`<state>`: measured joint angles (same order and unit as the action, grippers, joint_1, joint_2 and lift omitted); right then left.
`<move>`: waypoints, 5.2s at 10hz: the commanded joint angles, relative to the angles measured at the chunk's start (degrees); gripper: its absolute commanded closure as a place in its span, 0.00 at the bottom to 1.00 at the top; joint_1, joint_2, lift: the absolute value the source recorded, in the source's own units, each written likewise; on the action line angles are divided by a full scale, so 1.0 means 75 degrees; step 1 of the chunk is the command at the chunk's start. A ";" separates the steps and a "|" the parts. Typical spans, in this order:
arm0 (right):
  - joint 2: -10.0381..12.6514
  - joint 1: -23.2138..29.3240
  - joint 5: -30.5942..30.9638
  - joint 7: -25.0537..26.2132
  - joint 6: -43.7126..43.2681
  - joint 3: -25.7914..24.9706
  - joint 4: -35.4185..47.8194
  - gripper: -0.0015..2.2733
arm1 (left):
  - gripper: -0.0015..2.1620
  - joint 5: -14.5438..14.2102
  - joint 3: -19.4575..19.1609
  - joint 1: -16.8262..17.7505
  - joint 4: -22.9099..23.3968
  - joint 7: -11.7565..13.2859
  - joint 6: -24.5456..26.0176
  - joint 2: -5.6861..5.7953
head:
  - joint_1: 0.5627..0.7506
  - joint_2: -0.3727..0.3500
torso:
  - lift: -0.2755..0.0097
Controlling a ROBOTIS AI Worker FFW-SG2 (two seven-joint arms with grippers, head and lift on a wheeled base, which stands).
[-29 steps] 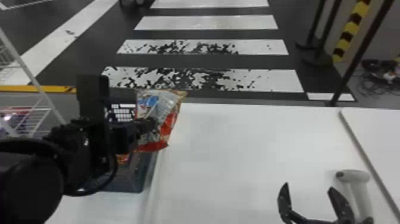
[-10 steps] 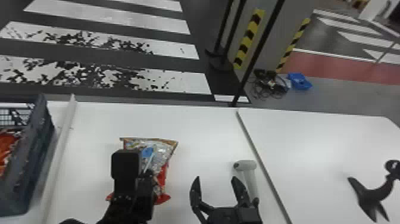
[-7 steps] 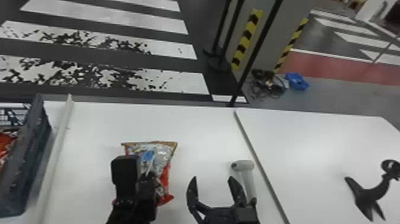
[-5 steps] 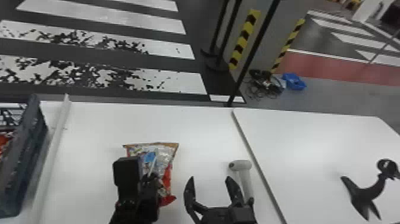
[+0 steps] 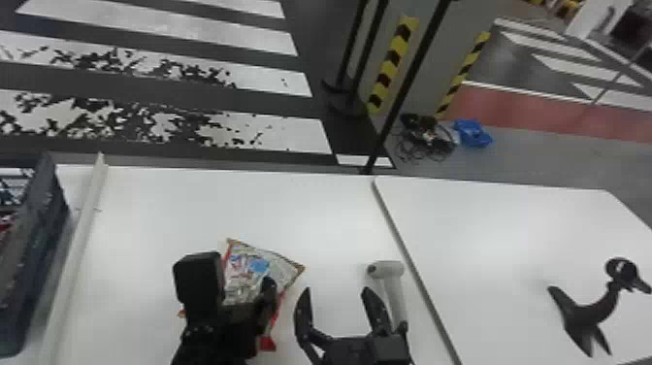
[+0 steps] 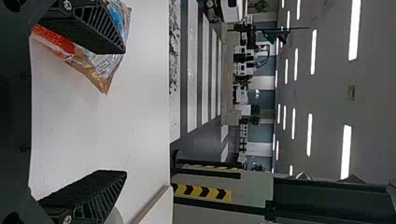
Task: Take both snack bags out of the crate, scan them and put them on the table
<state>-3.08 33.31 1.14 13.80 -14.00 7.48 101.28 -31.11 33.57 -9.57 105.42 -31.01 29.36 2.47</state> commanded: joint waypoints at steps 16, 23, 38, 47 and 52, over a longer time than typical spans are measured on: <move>0.0000 -0.0305 0.0211 -0.0246 0.0174 0.0890 0.0336 0.18 | 0.04 0.2261 -0.5390 -0.3740 0.2479 0.5388 -0.5068 0.1780 | 0.70 0.64 | 0.64; 0.0000 -0.0493 0.1184 -0.1195 0.2611 0.1897 0.0934 0.99 | 0.04 0.1569 -0.6023 -0.4068 0.1869 0.6279 -0.5091 0.1569 | 0.70 0.93 | 0.64; 0.0035 -0.1313 0.1606 -0.1969 0.5353 0.2296 0.0676 0.99 | 0.04 0.1101 -0.5858 -0.3740 0.1365 0.6490 -0.5068 0.1674 | 0.70 1.00 | 0.64; 0.0059 -0.1196 0.1055 -0.2180 0.5307 0.2436 0.1168 0.99 | 0.05 0.1101 -0.5753 -0.3599 0.1225 0.6525 -0.5068 0.1686 | 0.70 1.00 | 0.64; 0.0270 -0.1735 0.0246 -0.2051 0.4603 0.1276 0.1508 0.99 | 0.05 0.1112 -0.5730 -0.3634 0.1236 0.6560 -0.5068 0.1686 | 0.70 1.00 | 0.64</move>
<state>-1.20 21.02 3.36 -1.60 20.55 18.21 113.02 -22.77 -9.40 -36.83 114.71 18.19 -8.65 15.10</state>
